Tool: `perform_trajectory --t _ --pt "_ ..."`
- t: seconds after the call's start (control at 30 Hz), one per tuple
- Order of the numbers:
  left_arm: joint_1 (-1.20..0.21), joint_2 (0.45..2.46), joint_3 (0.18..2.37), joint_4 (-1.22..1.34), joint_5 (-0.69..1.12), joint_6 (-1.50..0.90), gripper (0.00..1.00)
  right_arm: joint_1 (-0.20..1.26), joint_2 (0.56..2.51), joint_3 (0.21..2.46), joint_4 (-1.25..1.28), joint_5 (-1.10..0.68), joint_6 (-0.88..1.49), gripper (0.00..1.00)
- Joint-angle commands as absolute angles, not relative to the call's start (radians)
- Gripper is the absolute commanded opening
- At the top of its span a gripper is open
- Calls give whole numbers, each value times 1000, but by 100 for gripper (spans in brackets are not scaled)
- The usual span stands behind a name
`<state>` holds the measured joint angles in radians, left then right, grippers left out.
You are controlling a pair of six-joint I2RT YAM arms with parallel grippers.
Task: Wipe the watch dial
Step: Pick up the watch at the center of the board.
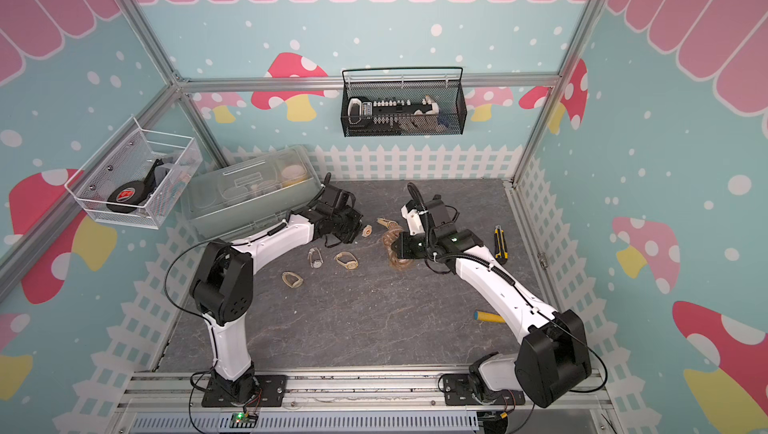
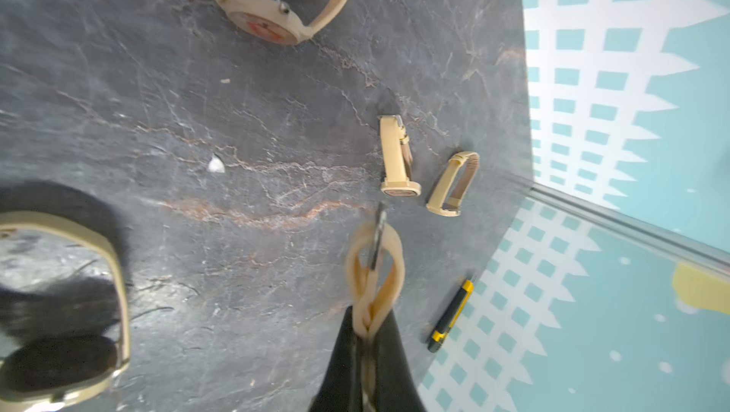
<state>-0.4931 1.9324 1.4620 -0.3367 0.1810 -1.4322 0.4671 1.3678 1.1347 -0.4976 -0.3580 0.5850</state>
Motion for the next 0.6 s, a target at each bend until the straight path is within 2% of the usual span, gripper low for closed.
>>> perform_trajectory --t 0.0,0.4,0.57 --pt "-486 1882 1401 -139 202 -1567 0 477 1396 1193 -492 -354 586 0" --pt "-482 1789 1219 222 151 -1713 0 476 1524 1342 -483 -368 574 0" --pt "-483 1776 1207 294 153 -1728 0 476 1577 1396 -482 -365 569 0"
